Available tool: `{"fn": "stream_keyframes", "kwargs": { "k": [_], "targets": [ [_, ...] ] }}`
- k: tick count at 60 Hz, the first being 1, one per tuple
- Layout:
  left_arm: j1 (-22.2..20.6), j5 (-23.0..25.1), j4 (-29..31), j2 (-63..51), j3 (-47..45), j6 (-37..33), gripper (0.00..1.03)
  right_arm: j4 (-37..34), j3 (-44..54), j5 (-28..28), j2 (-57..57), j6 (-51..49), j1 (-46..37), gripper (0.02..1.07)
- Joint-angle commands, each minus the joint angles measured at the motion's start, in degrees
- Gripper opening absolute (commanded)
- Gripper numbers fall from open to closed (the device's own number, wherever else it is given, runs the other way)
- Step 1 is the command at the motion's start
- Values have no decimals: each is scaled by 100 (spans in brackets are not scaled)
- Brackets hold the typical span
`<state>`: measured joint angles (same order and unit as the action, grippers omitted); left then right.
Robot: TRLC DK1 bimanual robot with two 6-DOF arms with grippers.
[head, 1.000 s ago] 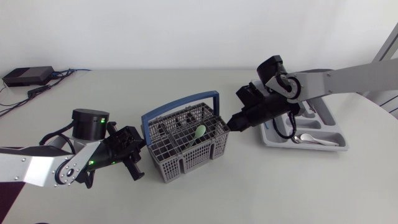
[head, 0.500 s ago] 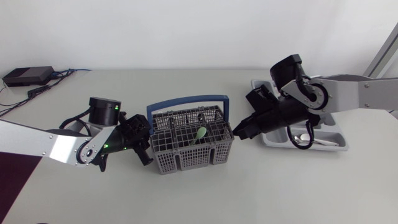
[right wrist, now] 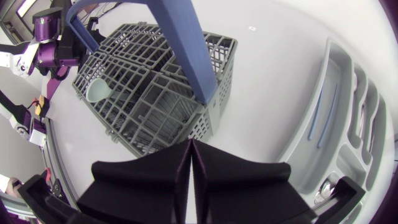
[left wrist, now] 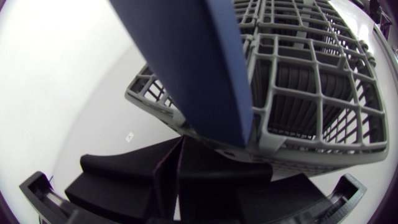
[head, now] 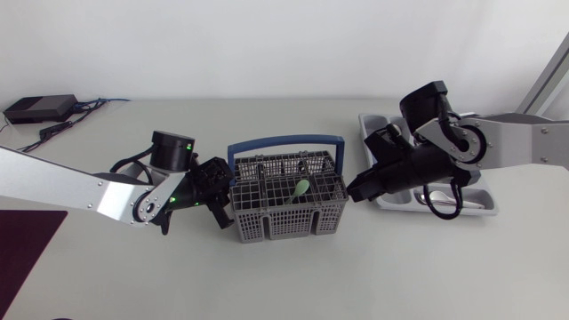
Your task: Unload the cutlery basket into the drawer organizer.
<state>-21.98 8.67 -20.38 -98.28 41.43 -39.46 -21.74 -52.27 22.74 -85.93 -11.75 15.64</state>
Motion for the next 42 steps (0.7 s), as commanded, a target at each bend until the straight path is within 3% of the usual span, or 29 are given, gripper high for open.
{"fn": "stream_keyframes", "kwargs": {
  "k": [1,30,42],
  "targets": [
    [-87,65,-10,-174,348,35,21,196,15,81,-11,243,132,8],
    [537,-5,-1,-543,814,-18,21,469,-301,-262,-460,533,581,8],
    [642,-5,-45,-86,278,-97,21,513,85,-657,-11,384,352,8]
  ]
}}
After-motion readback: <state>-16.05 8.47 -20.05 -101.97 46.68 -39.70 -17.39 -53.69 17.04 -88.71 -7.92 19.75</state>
